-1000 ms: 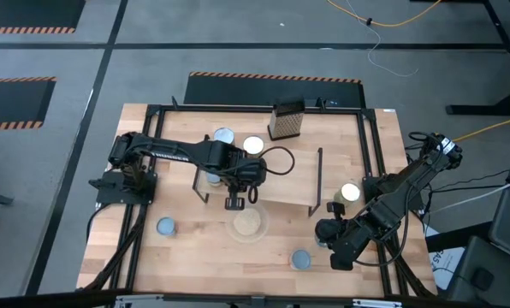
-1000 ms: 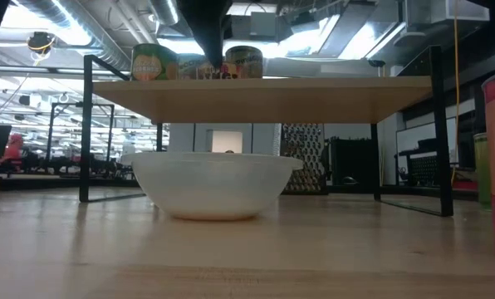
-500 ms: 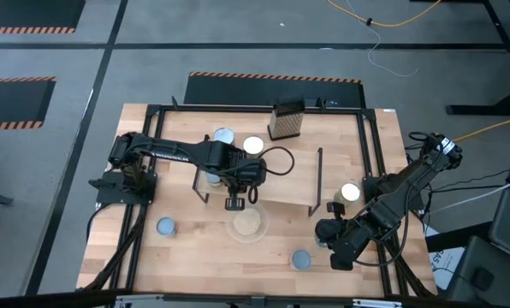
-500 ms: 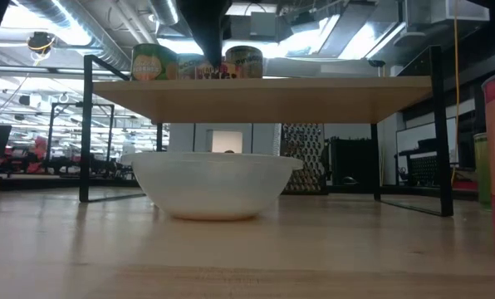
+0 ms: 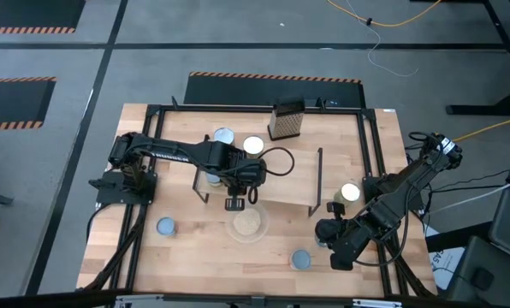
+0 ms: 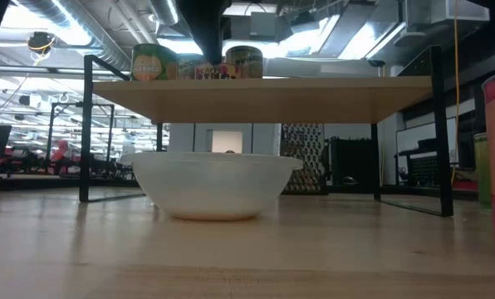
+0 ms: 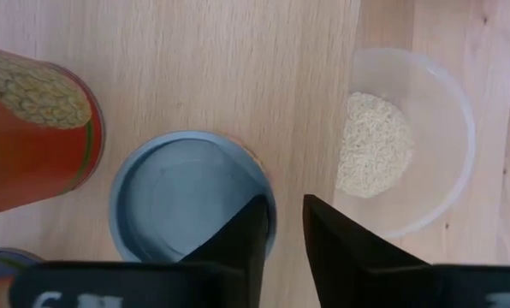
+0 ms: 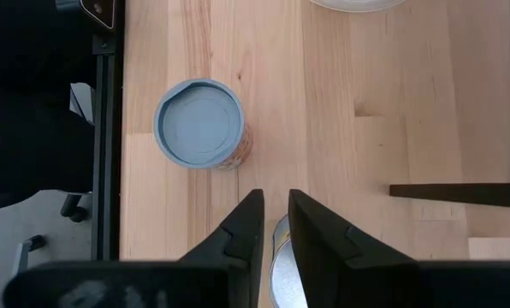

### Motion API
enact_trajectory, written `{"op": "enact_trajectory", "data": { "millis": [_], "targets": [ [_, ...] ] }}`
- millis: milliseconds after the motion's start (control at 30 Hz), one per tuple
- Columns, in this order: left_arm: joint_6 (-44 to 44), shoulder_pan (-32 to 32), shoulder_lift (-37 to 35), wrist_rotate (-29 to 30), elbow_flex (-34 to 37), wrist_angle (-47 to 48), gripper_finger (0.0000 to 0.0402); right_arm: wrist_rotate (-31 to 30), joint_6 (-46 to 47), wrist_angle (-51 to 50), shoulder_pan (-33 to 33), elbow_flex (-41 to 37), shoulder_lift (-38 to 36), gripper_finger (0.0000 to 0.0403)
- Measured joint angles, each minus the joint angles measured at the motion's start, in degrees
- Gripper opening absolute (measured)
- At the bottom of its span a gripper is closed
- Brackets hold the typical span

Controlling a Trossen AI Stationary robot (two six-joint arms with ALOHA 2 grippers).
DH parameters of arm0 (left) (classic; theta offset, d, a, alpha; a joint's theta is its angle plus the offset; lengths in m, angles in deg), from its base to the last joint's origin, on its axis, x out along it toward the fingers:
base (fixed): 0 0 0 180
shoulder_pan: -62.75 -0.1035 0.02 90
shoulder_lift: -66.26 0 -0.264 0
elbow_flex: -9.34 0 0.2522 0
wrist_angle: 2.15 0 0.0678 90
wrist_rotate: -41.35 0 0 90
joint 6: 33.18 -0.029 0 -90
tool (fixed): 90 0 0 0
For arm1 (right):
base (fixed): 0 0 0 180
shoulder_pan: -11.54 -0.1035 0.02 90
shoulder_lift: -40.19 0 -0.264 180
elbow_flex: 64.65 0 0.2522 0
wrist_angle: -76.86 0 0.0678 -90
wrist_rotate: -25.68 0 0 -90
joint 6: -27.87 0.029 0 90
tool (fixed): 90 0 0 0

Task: Pick and place cans onto a shelf
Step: Put the large canned oranges on the shelf

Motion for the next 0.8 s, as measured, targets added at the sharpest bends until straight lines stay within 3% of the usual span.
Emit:
{"op": "enact_trajectory", "data": {
  "millis": [233,800],
  "targets": [
    [-0.1,0.0,0.0,-0.4,0.0,-0.2,0.0099,0.0,0.0,0.0,0.0,0.0,0.0,0.0062],
    [0.9,0.0,-0.2,-0.4,0.1,-0.7,0.0100,0.0,0.0,0.0,0.0,0.0,0.0,0.0062]
  ]
}}
